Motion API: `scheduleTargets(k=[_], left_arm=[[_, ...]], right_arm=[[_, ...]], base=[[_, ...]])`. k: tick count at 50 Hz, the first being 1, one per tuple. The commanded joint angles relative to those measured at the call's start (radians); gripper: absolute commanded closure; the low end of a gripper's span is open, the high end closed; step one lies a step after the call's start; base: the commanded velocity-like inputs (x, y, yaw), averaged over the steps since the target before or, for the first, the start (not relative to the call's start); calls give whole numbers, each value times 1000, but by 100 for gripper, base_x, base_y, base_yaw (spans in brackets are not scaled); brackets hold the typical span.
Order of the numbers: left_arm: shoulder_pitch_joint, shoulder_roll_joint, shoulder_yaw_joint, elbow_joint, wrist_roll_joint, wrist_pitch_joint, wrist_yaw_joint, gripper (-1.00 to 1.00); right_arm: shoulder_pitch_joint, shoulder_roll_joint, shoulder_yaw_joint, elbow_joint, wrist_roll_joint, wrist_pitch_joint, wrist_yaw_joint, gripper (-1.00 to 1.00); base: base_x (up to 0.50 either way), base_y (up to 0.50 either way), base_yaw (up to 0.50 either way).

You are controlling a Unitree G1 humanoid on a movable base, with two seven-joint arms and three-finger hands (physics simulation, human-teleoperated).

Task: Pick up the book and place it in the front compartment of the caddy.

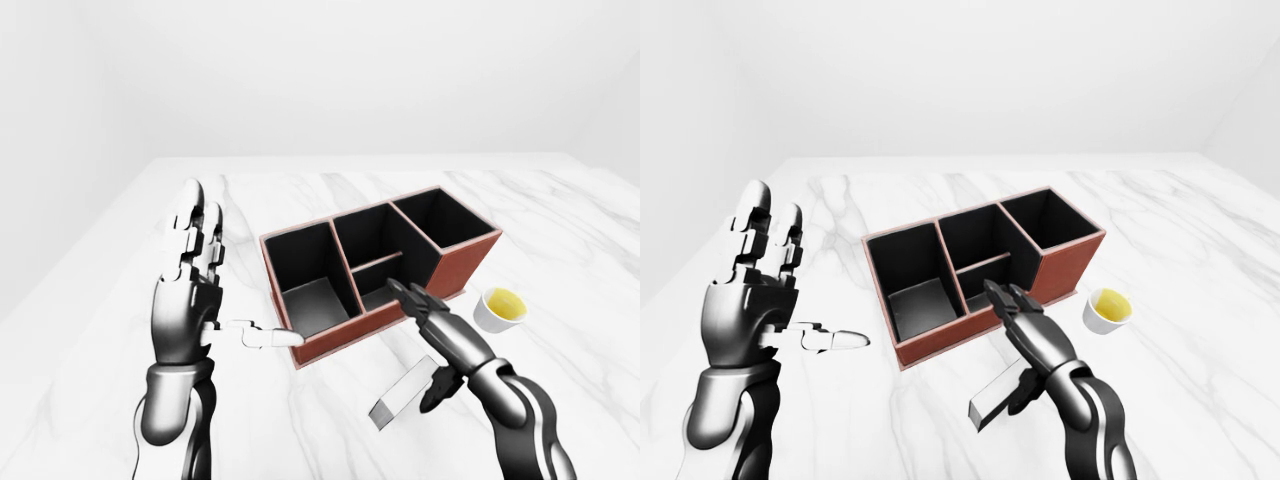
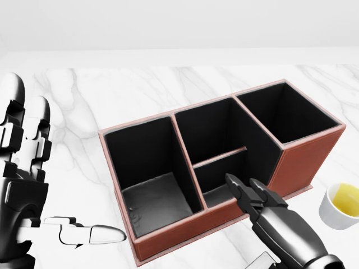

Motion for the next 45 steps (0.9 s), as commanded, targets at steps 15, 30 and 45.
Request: scheduleTargets(k=[15,30,45], left_arm=[[-4,0,-1,1,1,0,1,-100],[-4,1,6,-8,-3,0,-1,-100],[-10,2,26,-34,-11,0,-6,-100]], right_arm=[[34,8,0,-21,-92,0,-53,-100],[45,11,53,-38,-171,0,-89,-100],[72,11,86,-43,-268,0,-169,-100]], base=[[0,0,0],[0,0,0],[0,0,0]])
